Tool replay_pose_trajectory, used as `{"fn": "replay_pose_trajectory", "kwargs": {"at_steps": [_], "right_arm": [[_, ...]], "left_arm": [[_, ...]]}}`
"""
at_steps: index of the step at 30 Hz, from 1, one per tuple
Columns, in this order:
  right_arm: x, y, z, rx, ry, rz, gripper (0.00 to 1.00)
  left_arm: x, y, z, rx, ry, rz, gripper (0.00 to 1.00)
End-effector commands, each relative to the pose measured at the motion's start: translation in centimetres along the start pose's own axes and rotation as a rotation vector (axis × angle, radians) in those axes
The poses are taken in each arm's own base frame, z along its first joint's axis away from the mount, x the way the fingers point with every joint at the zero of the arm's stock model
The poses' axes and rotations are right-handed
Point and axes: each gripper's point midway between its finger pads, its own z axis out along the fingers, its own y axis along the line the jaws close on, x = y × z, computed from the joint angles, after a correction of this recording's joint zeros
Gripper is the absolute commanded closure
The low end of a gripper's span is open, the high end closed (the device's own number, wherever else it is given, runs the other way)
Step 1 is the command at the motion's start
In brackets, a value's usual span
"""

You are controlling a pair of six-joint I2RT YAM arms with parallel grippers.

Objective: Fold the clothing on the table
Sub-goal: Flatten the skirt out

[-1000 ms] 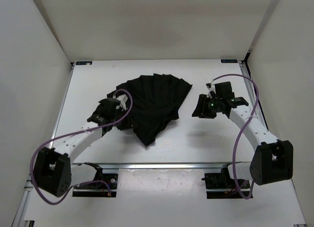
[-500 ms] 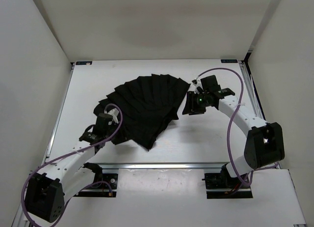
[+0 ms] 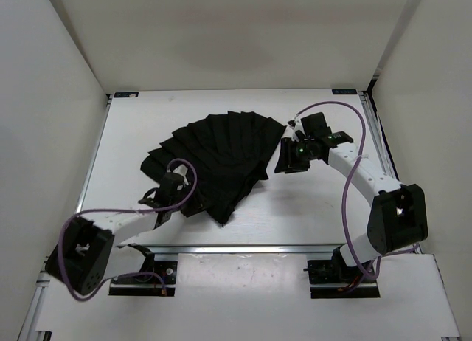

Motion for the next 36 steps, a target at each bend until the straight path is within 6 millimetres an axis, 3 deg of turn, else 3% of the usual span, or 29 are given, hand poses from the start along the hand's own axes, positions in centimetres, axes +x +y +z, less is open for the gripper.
{"fn": "replay_pose_trajectory", "kwargs": {"at_steps": [1, 2, 3, 5, 6, 7, 8, 10, 11, 12, 14, 16, 17, 18, 20, 21, 23, 24, 25, 26, 27, 30, 32, 34, 35, 36], "right_arm": [[-0.1, 0.6, -1.1, 0.0, -0.022, -0.03, 0.51], [-0.1, 0.6, -1.3, -0.001, -0.027, -0.032, 0.52], [0.0, 0.4, -1.6, 0.008, -0.033, -0.02, 0.52], [-0.2, -0.2, -2.2, 0.022, -0.059, -0.019, 0.53], [0.0, -0.7, -2.6, 0.04, -0.07, -0.008, 0.53], [0.0, -1.2, -3.0, 0.044, -0.088, 0.01, 0.53], [-0.1, -1.7, -3.6, 0.059, -0.115, 0.029, 0.53], [-0.2, -2.7, -4.5, 0.072, -0.152, 0.065, 0.53], [-0.3, -3.0, -4.8, 0.078, -0.165, 0.068, 0.53], [-0.3, -3.6, -5.2, 0.084, -0.185, 0.084, 0.53], [0.1, -5.0, -6.0, 0.106, -0.217, 0.128, 0.53], [0.5, -5.8, -6.4, 0.115, -0.23, 0.151, 0.53], [0.4, -6.5, -6.6, 0.128, -0.242, 0.167, 0.53], [0.8, -6.6, -6.4, 0.125, -0.235, 0.174, 0.53], [0.9, -7.1, -6.2, 0.13, -0.23, 0.184, 0.54], [1.0, -7.1, -6.0, 0.133, -0.222, 0.188, 0.54], [0.6, -6.7, -5.8, 0.124, -0.218, 0.174, 0.54], [0.7, -6.7, -5.5, 0.127, -0.205, 0.168, 0.54], [0.3, -6.5, -5.5, 0.128, -0.203, 0.16, 0.53], [0.0, -6.3, -5.5, 0.127, -0.205, 0.149, 0.54], [0.0, -5.9, -5.2, 0.126, -0.198, 0.145, 0.54], [-0.3, -5.4, -4.6, 0.113, -0.185, 0.126, 0.54], [-0.8, -4.7, -4.1, 0.093, -0.173, 0.108, 0.53], [-0.4, -4.0, -2.9, 0.072, -0.12, 0.091, 0.54], [-1.7, -3.0, -2.9, 0.05, -0.128, 0.061, 0.54], [-1.5, -2.8, -2.5, 0.048, -0.112, 0.057, 0.53]], "left_arm": [[-2.5, -1.5, 2.2, -0.018, -0.072, 0.068, 0.46], [-2.6, -2.6, 3.1, -0.005, -0.034, 0.084, 0.64], [-3.5, -5.0, 3.4, 0.041, -0.03, 0.123, 0.97], [-3.0, -8.5, 4.8, 0.099, 0.052, 0.199, 1.0], [-4.8, -13.0, 4.5, 0.18, 0.028, 0.262, 1.0], [-4.4, -15.2, 4.5, 0.246, 0.072, 0.298, 1.0], [-6.9, -22.6, 2.5, 0.426, 0.027, 0.353, 1.0], [-8.1, -27.7, -0.3, 0.571, -0.013, 0.396, 1.0], [-9.9, -30.8, -3.2, 0.648, -0.087, 0.412, 1.0], [-11.5, -32.9, -6.2, 0.709, -0.158, 0.425, 1.0], [-13.7, -33.4, -9.6, 0.732, -0.247, 0.428, 1.0], [-16.0, -30.3, -12.1, 0.69, -0.322, 0.389, 1.0], [-16.1, -28.8, -12.1, 0.667, -0.322, 0.361, 1.0], [-15.6, -26.0, -12.0, 0.635, -0.315, 0.339, 1.0], [-13.3, -19.2, -9.2, 0.509, -0.248, 0.259, 0.98], [-12.5, -17.7, -9.5, 0.498, -0.235, 0.248, 0.91], [-7.4, -11.5, -6.9, 0.396, -0.096, 0.165, 0.47], [-6.2, -10.3, -7.0, 0.389, -0.075, 0.15, 0.43], [-4.0, -7.2, -6.4, 0.318, -0.028, 0.091, 0.38], [-3.2, -6.2, -6.4, 0.298, -0.021, 0.071, 0.35], [-1.3, -3.0, -5.9, 0.225, -0.004, 0.011, 0.26], [-1.9, 0.3, -6.7, 0.148, -0.109, -0.076, 0.3], [-3.3, 0.7, -7.4, 0.142, -0.188, -0.092, 0.37], [-3.3, 0.4, -7.4, 0.159, -0.18, -0.097, 0.42], [-2.9, 0.3, -7.1, 0.168, -0.164, -0.095, 0.42], [-2.7, 0.3, -7.1, 0.166, -0.158, -0.093, 0.42]]}}
